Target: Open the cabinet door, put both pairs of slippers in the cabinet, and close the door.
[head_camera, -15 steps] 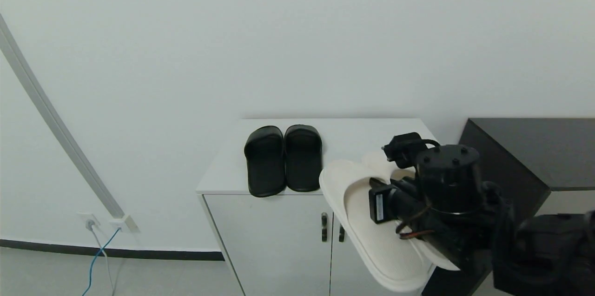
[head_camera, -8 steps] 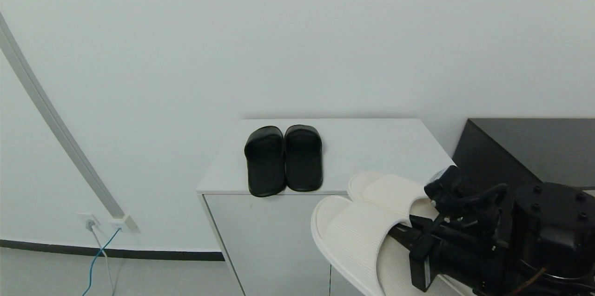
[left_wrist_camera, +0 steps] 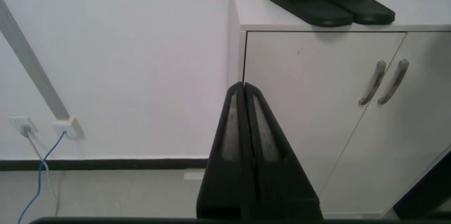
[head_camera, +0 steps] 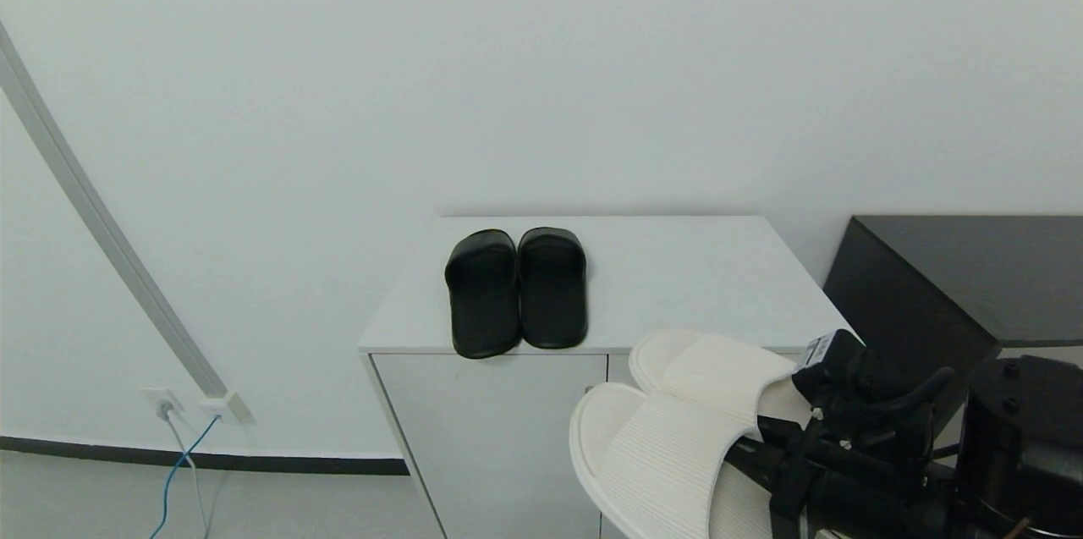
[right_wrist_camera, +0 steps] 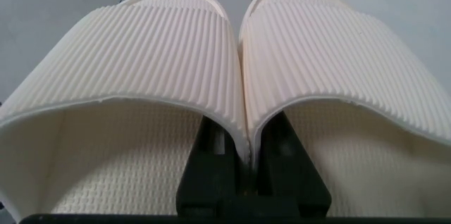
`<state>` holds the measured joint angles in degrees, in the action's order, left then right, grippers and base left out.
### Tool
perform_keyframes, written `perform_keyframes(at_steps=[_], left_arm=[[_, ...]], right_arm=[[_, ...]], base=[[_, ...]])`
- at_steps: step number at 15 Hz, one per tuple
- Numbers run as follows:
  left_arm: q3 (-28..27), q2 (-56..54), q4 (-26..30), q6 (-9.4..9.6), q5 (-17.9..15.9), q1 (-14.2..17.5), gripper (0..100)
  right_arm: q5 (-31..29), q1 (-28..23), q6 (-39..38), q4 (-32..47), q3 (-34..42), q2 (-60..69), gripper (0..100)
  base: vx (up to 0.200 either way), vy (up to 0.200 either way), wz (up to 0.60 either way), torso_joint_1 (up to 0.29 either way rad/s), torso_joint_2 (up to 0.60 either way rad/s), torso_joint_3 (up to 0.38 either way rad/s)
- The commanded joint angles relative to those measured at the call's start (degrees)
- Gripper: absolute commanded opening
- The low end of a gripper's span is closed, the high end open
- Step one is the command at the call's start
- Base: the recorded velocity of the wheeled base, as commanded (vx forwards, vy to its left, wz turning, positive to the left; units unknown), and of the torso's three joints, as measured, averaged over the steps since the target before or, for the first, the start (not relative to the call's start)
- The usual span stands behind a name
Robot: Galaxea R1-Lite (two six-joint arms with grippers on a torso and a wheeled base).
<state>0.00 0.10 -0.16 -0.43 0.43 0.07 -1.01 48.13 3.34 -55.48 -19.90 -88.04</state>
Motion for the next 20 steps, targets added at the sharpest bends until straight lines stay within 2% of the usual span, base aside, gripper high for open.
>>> perform_keyframes(at_steps=[1, 6, 10, 20], left_arm=[[0.0, -0.01, -0.02, -0.01, 0.01, 0.01, 0], [0.0, -0.01, -0.02, -0.1, 0.1, 0.01, 0], [0.0, -0.01, -0.02, -0.1, 0.1, 0.01, 0], [0.0, -0.01, -0.02, -0.01, 0.1, 0.01, 0]], right_arm=[[0.13, 0.04, -0.09, 0.02, 0.21, -0.03, 0], [0.22, -0.05, -0.44, -0.07, 0.3, -0.82, 0], [0.48, -1.55, -0.44, 0.02, 0.38, -1.78, 0], [0.57, -1.55, -0.62, -0.07, 1.35, -1.7, 0]], base=[[-0.2, 0.0, 0.0, 0.002, -0.01, 0.002], [-0.2, 0.0, 0.0, 0.005, 0.0, 0.0], [0.0, 0.0, 0.0, 0.0, 0.0, 0.0], [0.0, 0.0, 0.0, 0.0, 0.0, 0.0]])
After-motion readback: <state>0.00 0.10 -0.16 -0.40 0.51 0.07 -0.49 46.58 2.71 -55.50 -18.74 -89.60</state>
